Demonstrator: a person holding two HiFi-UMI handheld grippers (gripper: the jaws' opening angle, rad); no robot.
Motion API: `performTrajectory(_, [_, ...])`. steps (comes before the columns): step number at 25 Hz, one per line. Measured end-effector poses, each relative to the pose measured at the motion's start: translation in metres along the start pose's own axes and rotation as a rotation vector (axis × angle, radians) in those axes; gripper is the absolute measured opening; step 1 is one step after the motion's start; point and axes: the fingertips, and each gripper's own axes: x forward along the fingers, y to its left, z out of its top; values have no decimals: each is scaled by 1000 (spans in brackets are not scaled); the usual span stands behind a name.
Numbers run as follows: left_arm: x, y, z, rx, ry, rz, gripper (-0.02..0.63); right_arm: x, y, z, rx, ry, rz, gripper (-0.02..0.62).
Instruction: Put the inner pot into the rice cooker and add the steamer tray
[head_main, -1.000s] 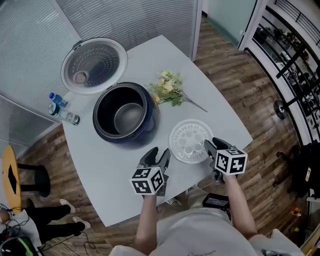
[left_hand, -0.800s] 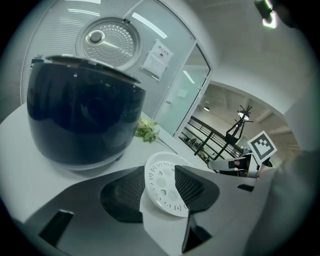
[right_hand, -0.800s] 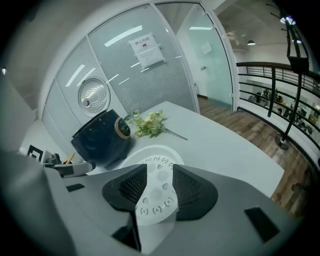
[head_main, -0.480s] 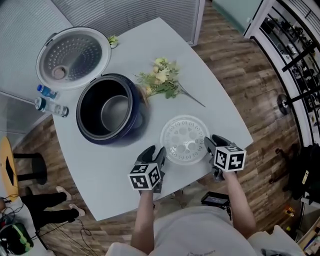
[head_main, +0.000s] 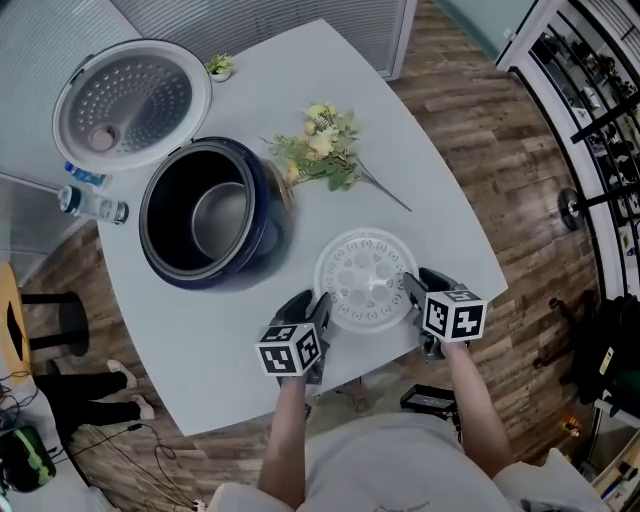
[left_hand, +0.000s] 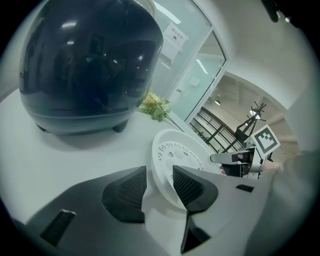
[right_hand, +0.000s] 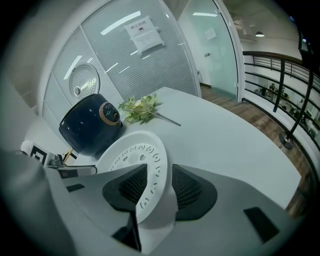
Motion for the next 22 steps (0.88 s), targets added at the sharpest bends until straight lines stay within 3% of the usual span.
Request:
performTrajectory(9, [9, 0, -1, -20, 5, -21, 152, 8, -3, -6, 18, 2, 13, 158])
performTrajectory(16, [12, -4, -3, -31, 16, -41, 100, 12, -1, -11, 26, 19, 51, 86])
performTrajectory(22, [14, -2, -2, -38, 18, -40, 97, 14, -1, -10, 30, 25, 69, 84])
